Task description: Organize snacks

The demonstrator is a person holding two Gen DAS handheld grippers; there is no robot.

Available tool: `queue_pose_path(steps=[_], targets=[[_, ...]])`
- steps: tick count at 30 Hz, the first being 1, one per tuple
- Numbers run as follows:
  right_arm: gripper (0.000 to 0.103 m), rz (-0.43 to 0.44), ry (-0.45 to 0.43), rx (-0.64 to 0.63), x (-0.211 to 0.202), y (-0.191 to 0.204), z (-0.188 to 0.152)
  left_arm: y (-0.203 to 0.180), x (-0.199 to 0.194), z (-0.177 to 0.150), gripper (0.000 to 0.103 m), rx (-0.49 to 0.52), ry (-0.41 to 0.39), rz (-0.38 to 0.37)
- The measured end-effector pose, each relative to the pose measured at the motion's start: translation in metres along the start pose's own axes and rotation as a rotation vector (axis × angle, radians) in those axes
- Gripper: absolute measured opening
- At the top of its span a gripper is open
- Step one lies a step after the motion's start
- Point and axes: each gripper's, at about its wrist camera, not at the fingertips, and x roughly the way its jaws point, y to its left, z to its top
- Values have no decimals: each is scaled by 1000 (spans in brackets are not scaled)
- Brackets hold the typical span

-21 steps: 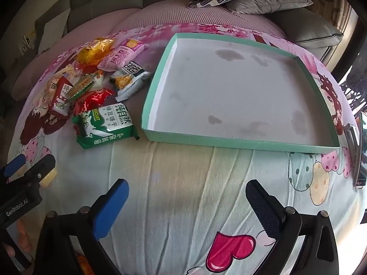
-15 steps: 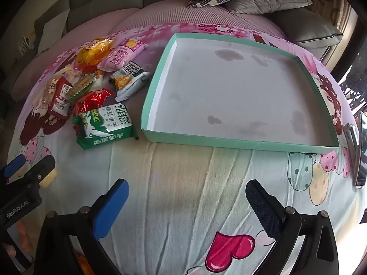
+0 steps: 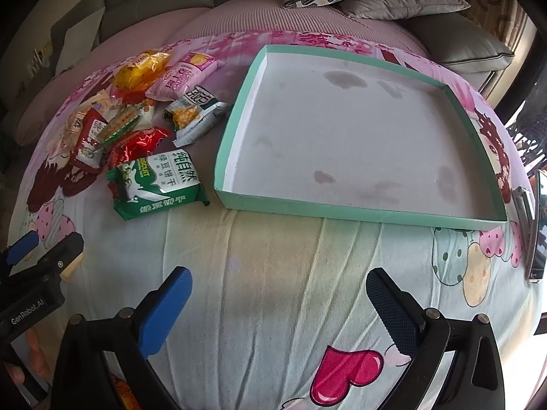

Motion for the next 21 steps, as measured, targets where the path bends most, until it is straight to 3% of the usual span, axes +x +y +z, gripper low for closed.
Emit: queue_pose_path(steps=[21], targets=[[103, 0, -1, -14, -3, 3, 4, 2, -1, 1, 103, -15, -6, 14]])
